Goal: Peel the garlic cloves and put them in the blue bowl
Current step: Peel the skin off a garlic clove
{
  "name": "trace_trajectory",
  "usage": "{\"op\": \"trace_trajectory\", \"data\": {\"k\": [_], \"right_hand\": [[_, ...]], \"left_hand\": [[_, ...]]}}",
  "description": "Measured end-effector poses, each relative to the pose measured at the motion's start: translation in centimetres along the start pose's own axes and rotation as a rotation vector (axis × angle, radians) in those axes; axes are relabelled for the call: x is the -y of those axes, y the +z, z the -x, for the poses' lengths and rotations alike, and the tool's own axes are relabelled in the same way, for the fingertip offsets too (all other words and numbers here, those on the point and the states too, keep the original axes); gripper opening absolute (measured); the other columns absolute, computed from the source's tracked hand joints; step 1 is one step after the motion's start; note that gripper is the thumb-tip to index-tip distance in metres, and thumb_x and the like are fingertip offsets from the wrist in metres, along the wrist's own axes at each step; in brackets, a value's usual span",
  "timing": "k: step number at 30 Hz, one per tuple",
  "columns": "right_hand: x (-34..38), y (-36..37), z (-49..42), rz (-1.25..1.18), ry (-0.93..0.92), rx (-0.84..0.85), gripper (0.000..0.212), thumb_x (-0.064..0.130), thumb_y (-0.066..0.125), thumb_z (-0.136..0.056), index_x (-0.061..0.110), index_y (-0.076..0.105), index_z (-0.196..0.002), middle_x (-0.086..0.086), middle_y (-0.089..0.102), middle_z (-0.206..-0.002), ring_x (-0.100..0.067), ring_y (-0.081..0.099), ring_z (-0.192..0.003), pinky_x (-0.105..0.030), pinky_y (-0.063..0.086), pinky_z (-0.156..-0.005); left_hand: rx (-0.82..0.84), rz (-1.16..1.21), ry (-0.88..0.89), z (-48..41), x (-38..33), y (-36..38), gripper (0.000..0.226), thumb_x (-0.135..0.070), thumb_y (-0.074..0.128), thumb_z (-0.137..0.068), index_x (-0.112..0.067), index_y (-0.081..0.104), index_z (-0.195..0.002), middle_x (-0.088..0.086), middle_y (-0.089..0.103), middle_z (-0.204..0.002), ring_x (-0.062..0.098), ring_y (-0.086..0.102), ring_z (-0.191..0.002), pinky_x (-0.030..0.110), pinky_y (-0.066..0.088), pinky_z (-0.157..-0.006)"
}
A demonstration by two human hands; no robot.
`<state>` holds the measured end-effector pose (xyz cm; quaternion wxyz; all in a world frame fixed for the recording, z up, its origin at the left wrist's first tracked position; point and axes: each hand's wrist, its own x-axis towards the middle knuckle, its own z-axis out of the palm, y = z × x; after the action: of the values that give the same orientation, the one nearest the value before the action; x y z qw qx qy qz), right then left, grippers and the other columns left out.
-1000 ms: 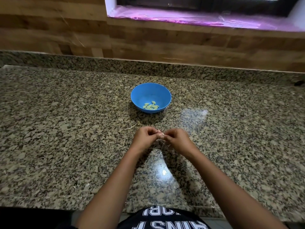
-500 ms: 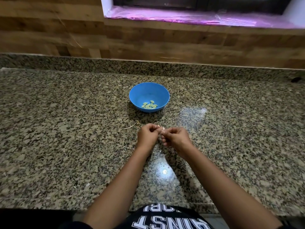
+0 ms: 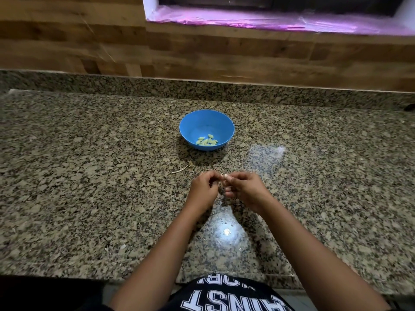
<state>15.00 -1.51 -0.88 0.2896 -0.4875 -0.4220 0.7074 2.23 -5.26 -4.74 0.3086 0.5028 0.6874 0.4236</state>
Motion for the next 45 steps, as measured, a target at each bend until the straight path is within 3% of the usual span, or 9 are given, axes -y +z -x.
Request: {"op": "trace_trajectory", "data": {"k": [3,6,11,16,22,27,32,40,45], "right_hand": [[-0.3,-0.3,-0.1,-0.056,-0.007,-0.035,0.01,-0.005,0.056,-0.086,-0.01,0.058,-0.094,-0.015,0.059,-0.075,-0.015,0.058,-0.054,-0.022,0.055,-0.052],[-0.3,-0.3,-0.1,-0.015,-0.042,-0.042,0.011,-0.005,0.056,-0.086,-0.011,0.059,-0.095,-0.015,0.06,-0.076,-0.016,0.057,-0.057,-0.021,0.054,-0.054],[-0.1,0.2,0.1,0.106,-0.119,-0.027,0.009,-0.003,0.053,-0.089,-0.005,0.062,-0.091,-0.012,0.061,-0.072,-0.014,0.055,-0.057,-0.019,0.052,-0.052],[0.3,0.5,0.3,0.285,-0.18,-0.034,0.009,0.0,0.055,-0.09,-0.003,0.064,-0.09,-0.009,0.062,-0.073,-0.012,0.055,-0.058,-0.018,0.05,-0.053],[0.1,0.5,0.3,0.254,-0.178,-0.01,0.017,-0.003,0.051,-0.091,0.003,0.063,-0.079,-0.009,0.063,-0.067,-0.014,0.057,-0.055,-0.021,0.051,-0.053],[-0.1,0.6,0.4,0.022,-0.072,0.011,0.016,-0.005,0.044,-0.094,-0.006,0.057,-0.085,-0.012,0.057,-0.066,-0.015,0.055,-0.052,-0.019,0.05,-0.048],[-0.3,0.5,0.4,0.252,-0.17,-0.071,0.01,-0.001,0.051,-0.092,-0.001,0.061,-0.088,-0.009,0.062,-0.07,-0.014,0.057,-0.057,-0.022,0.052,-0.055],[-0.7,0.5,0.3,0.804,-0.401,-0.092,0.013,0.015,0.053,-0.094,0.009,0.063,-0.1,-0.005,0.065,-0.09,-0.016,0.063,-0.078,-0.029,0.056,-0.073],[-1.3,0.5,0.4,0.807,-0.419,-0.064,0.009,0.016,0.049,-0.096,0.011,0.057,-0.096,0.0,0.057,-0.085,-0.008,0.051,-0.068,-0.013,0.042,-0.057]], "left_hand": [[-0.005,0.167,-0.103,-0.3,0.0,-0.5,0.01,-0.009,0.062,-0.088,-0.016,0.067,-0.094,-0.003,0.067,-0.089,0.007,0.061,-0.074,0.016,0.05,-0.063],[0.035,0.337,-0.174,-0.6,0.0,-0.5,0.005,-0.016,0.07,-0.083,-0.016,0.068,-0.087,0.004,0.07,-0.087,0.015,0.064,-0.08,0.029,0.056,-0.073],[0.063,0.511,-0.239,-0.6,-0.2,-0.4,0.004,-0.01,0.069,-0.083,-0.01,0.066,-0.084,0.006,0.068,-0.082,0.016,0.062,-0.073,0.024,0.052,-0.064],[0.1,0.589,-0.278,-0.6,-0.3,-0.7,0.006,-0.009,0.067,-0.084,-0.01,0.061,-0.085,0.005,0.067,-0.08,0.017,0.061,-0.072,0.028,0.053,-0.067],[0.152,0.914,-0.408,-0.5,-0.6,-1.0,0.007,-0.001,0.061,-0.086,-0.005,0.057,-0.082,0.01,0.065,-0.074,0.017,0.061,-0.065,0.024,0.054,-0.065],[0.162,0.882,-0.392,-0.6,-0.6,-0.8,0.004,-0.002,0.061,-0.086,-0.002,0.058,-0.084,0.014,0.064,-0.075,0.017,0.063,-0.062,0.026,0.056,-0.064],[0.124,0.811,-0.336,-0.1,-1.0,-0.5,0.011,-0.001,0.07,-0.077,0.0,0.063,-0.085,0.011,0.07,-0.076,0.018,0.068,-0.065,0.024,0.057,-0.062],[0.067,0.895,-0.424,-0.1,-1.0,-0.7,0.003,0.003,0.062,-0.083,0.0,0.064,-0.083,0.011,0.066,-0.076,0.014,0.063,-0.058,0.019,0.055,-0.056],[0.119,1.042,-0.565,0.0,-1.0,-0.8,0.005,0.001,0.058,-0.086,0.001,0.062,-0.089,0.011,0.065,-0.077,0.013,0.062,-0.059,0.019,0.054,-0.056]]}}
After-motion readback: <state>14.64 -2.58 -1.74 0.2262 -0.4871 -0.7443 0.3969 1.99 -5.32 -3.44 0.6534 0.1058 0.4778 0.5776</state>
